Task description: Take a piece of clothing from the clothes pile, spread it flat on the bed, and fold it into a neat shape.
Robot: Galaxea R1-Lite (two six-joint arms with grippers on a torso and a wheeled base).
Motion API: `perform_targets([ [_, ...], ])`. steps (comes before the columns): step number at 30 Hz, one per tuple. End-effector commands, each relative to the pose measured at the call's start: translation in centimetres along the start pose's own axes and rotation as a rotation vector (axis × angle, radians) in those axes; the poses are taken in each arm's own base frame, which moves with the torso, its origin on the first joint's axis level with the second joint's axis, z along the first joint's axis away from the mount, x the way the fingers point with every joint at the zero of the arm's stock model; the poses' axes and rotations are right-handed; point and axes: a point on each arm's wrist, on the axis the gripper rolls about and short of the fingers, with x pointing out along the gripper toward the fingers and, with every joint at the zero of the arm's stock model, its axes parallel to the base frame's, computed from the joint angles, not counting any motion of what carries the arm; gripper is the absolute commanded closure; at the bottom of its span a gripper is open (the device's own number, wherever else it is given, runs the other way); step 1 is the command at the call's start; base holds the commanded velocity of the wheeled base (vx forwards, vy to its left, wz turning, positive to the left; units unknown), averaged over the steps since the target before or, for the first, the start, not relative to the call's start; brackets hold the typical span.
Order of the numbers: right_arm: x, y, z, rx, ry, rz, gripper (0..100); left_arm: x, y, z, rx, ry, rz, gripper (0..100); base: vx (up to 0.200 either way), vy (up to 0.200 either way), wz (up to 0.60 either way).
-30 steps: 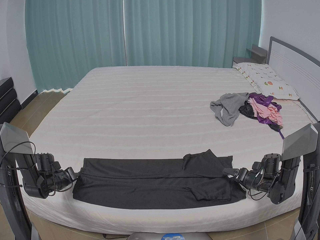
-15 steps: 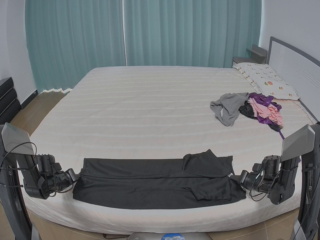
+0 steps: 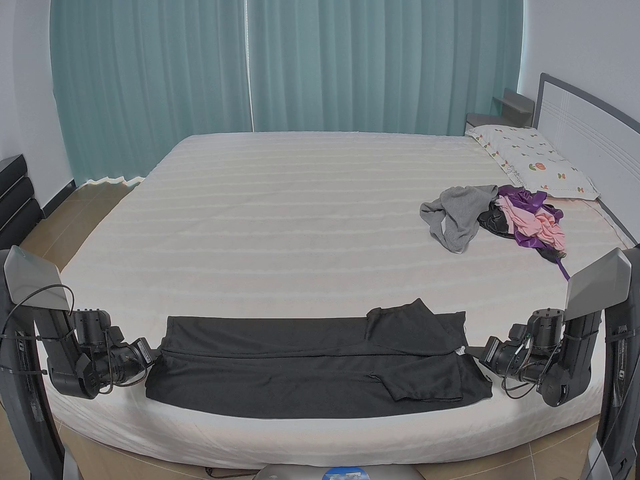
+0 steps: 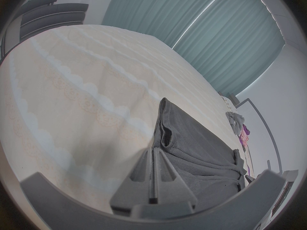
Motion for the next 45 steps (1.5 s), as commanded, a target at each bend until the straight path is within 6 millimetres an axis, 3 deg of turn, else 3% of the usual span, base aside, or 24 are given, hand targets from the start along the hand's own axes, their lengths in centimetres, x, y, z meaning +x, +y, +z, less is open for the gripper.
perform_targets([
  [1, 0.0, 0.0, -0.1, 0.001, 0.003, -0.002, 0, 0.0, 0.0, 0.0, -0.003, -0.004, 0.005, 100, 0.000, 0.000, 0.00],
  [2, -0.1, 0.0, 0.0, 0.000, 0.001, 0.000, 0, 0.0, 0.0, 0.0, -0.005, -0.006, 0.007, 100, 0.000, 0.000, 0.00],
  [3, -0.1, 0.0, 0.0, 0.004, 0.000, 0.001, 0, 0.0, 0.0, 0.1, -0.004, -0.008, 0.008, 0, 0.000, 0.000, 0.00],
  [11, -0.9, -0.3, 0.9, 0.022, -0.052, 0.005, 0, -0.5, -0.3, 0.7, -0.023, -0.031, 0.001, 0, 0.000, 0.000, 0.00],
  [16, -1.1, -0.7, 1.0, 0.045, -0.060, -0.001, 0, -2.0, -2.2, 3.0, -0.104, -0.108, -0.068, 0, 0.000, 0.000, 0.00],
  [23, -1.0, -0.8, 0.9, 0.071, -0.054, -0.005, 0, -0.5, -3.8, 3.3, -0.049, -0.093, -0.111, 0, 0.000, 0.000, 0.00],
  [31, -1.1, -0.8, 0.5, 0.075, -0.041, -0.010, 0, 2.0, -3.1, 2.0, 0.084, 0.046, -0.053, 0, 0.000, 0.000, 0.00],
  [45, -1.0, -0.9, 0.7, 0.074, -0.047, -0.007, 0, 2.8, -3.0, 0.3, 0.159, 0.094, -0.053, 0, 0.000, 0.000, 0.00],
])
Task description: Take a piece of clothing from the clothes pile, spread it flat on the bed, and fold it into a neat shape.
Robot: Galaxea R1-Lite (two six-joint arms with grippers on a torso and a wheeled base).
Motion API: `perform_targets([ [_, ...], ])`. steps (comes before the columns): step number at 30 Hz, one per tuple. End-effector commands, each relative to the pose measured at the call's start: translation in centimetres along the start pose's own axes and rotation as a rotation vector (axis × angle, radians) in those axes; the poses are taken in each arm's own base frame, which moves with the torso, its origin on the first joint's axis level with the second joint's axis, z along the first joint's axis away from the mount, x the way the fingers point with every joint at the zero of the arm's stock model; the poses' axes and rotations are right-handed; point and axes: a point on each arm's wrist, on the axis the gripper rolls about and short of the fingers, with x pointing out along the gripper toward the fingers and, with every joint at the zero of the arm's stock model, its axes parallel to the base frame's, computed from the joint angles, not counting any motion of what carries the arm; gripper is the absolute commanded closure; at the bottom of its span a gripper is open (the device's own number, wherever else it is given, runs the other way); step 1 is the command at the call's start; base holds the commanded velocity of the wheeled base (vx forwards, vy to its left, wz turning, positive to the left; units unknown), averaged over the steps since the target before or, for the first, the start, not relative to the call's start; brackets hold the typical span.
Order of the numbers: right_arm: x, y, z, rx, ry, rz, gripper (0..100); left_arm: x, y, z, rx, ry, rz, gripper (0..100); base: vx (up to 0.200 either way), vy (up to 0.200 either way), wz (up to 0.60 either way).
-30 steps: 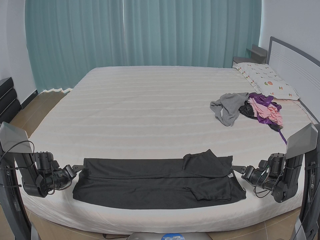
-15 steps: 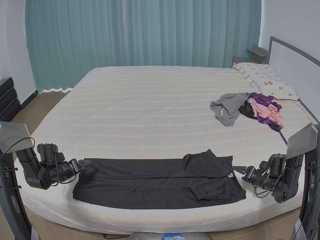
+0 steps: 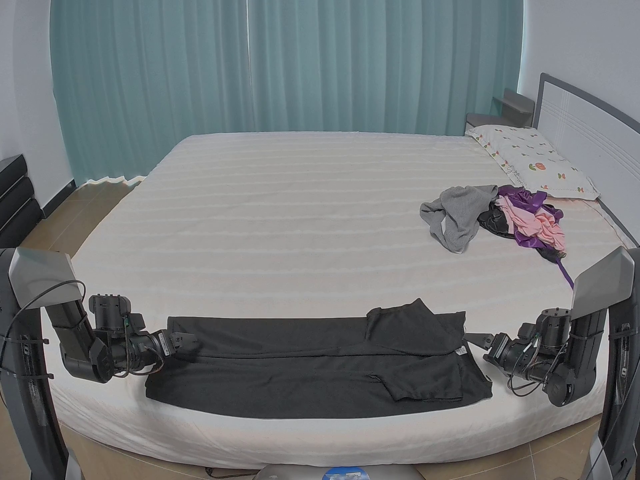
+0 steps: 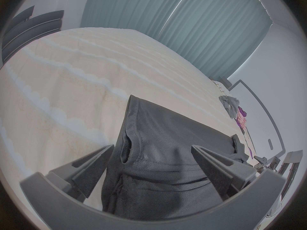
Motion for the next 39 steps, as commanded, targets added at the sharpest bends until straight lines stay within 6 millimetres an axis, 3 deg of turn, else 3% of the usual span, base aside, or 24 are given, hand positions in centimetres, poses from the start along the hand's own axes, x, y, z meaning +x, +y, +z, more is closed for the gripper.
perform_targets([
  [1, 0.0, 0.0, 0.0, -0.001, -0.002, 0.002, 0, 0.2, 0.2, -0.6, -0.006, 0.022, 0.007, 0, 0.000, 0.000, 0.00],
  [5, 0.0, 0.0, 0.0, -0.001, -0.002, 0.002, 0, 0.1, 0.3, -0.7, -0.006, 0.028, 0.009, 0, 0.000, 0.000, 0.00],
  [6, 0.0, 0.0, 0.0, -0.002, 0.000, 0.004, 0, 0.1, 0.3, -0.7, -0.006, 0.028, 0.009, 100, 0.000, 0.000, 0.00],
  [24, -0.2, -0.2, 0.1, 0.008, -0.005, -0.005, 0, -0.6, 0.2, -0.4, -0.015, 0.003, 0.025, 100, 0.000, 0.000, 0.00],
  [39, -0.9, -1.8, 1.9, 0.042, -0.061, -0.022, 0, -1.2, 0.3, -0.4, -0.043, -0.011, 0.026, 100, -0.027, 0.000, 0.00],
])
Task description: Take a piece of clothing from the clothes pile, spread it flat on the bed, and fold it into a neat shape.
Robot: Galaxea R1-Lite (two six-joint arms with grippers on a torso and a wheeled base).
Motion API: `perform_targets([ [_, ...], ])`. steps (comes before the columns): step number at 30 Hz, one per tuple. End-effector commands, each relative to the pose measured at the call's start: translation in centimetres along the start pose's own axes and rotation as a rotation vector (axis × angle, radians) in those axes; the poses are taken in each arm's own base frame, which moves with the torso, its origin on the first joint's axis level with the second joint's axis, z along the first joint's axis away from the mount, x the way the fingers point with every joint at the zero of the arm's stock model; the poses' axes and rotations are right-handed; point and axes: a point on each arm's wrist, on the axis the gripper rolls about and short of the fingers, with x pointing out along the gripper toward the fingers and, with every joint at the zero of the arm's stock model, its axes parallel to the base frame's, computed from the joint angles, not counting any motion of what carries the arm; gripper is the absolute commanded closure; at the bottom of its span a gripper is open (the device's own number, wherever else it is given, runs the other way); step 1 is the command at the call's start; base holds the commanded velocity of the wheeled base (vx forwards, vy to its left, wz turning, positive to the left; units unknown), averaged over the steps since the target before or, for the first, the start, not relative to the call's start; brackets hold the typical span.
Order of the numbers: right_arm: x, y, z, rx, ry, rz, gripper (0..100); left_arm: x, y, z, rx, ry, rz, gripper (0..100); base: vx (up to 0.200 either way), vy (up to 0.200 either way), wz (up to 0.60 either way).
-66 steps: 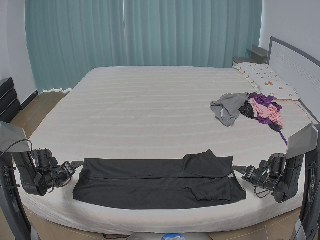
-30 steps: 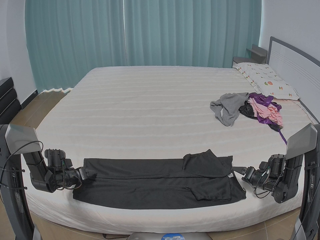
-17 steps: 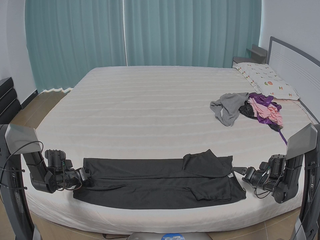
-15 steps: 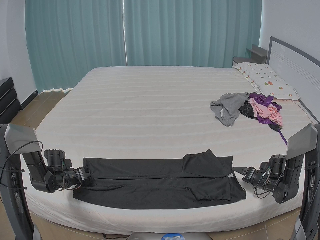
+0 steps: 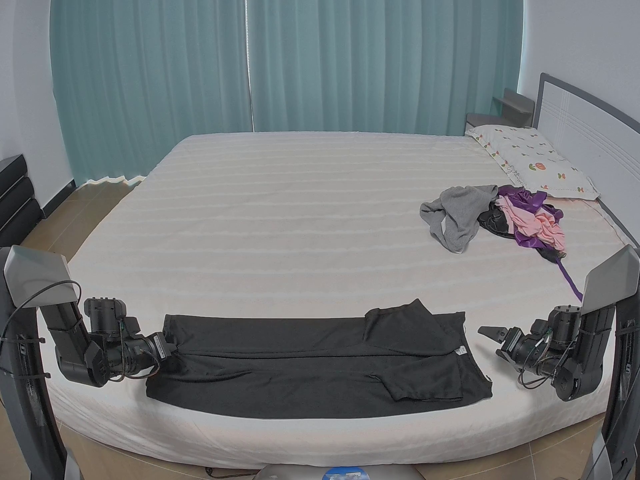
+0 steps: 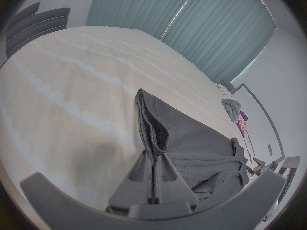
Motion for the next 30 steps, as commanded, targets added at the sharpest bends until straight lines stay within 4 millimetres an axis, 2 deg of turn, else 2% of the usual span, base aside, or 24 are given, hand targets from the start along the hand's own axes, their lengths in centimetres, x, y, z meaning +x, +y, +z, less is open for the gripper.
perform_targets([
  [1, 0.0, -0.1, 0.1, 0.003, -0.003, 0.000, 0, -0.1, -0.1, 0.1, -0.018, -0.008, -0.004, 100, -0.200, 0.000, 0.00],
  [4, 0.0, -0.1, 0.1, 0.004, -0.006, 0.003, 0, -0.1, -0.3, 0.6, -0.031, -0.033, -0.015, 100, -0.200, 0.000, 0.00],
  [11, -0.1, 0.0, 0.0, 0.003, -0.003, 0.004, 0, 0.0, -0.9, 1.5, -0.086, -0.096, -0.047, 100, 0.000, 0.000, 0.00],
  [16, 0.0, -0.1, 0.0, 0.005, -0.003, 0.004, 0, 0.2, -1.6, 1.5, -0.087, -0.092, -0.065, 100, 0.000, 0.000, 0.00],
  [20, -0.1, -0.1, 0.0, 0.005, -0.003, 0.004, 0, 0.3, -2.4, 1.7, -0.083, -0.100, -0.084, 100, 0.000, -0.200, 0.00],
  [30, -0.1, 0.0, -0.2, 0.005, 0.002, 0.002, 0, -1.1, -4.1, 2.1, -0.056, -0.115, -0.116, 100, 0.000, -0.200, 0.00],
])
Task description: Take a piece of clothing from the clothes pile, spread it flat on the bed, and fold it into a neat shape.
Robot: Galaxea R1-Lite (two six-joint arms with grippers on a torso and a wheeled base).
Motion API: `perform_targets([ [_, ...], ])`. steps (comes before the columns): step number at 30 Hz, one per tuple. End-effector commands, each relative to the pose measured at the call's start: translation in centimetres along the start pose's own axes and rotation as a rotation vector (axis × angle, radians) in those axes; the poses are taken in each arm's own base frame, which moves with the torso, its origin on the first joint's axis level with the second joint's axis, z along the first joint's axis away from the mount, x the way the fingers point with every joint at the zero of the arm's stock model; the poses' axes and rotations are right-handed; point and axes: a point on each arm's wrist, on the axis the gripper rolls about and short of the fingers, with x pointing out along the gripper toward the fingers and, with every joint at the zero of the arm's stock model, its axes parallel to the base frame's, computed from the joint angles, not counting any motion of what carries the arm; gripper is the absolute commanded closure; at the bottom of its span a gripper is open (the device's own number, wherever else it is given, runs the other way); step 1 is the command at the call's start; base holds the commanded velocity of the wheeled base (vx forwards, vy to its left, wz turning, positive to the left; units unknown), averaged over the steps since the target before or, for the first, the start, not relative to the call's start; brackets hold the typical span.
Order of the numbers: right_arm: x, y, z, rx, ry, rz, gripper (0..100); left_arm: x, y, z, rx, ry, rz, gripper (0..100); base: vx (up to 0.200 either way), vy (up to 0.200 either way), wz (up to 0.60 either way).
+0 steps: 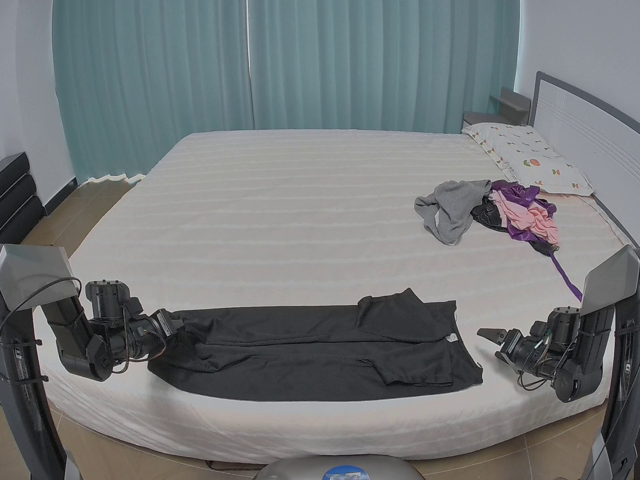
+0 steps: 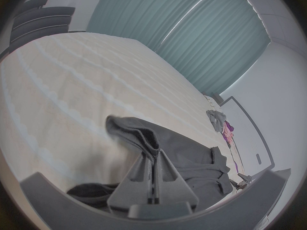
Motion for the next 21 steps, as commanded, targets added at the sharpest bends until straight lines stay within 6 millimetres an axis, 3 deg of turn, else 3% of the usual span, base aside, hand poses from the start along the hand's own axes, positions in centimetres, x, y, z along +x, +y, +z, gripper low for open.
perform_targets([
  [1, 0.0, 0.1, 0.0, -0.005, -0.005, 0.007, 0, -0.7, -1.0, 0.3, 0.015, -0.012, -0.022, 100, 0.000, -0.200, 0.00],
  [16, 0.0, 0.1, -0.1, -0.005, -0.002, 0.006, 0, -1.4, -7.1, -0.2, 0.092, 0.027, -0.033, 100, 0.000, -0.200, 0.00],
  [21, 0.1, 0.1, -0.2, -0.006, 0.001, 0.004, 0, -1.1, -8.3, -0.3, 0.104, 0.044, -0.011, 100, 0.000, -0.200, 0.00],
])
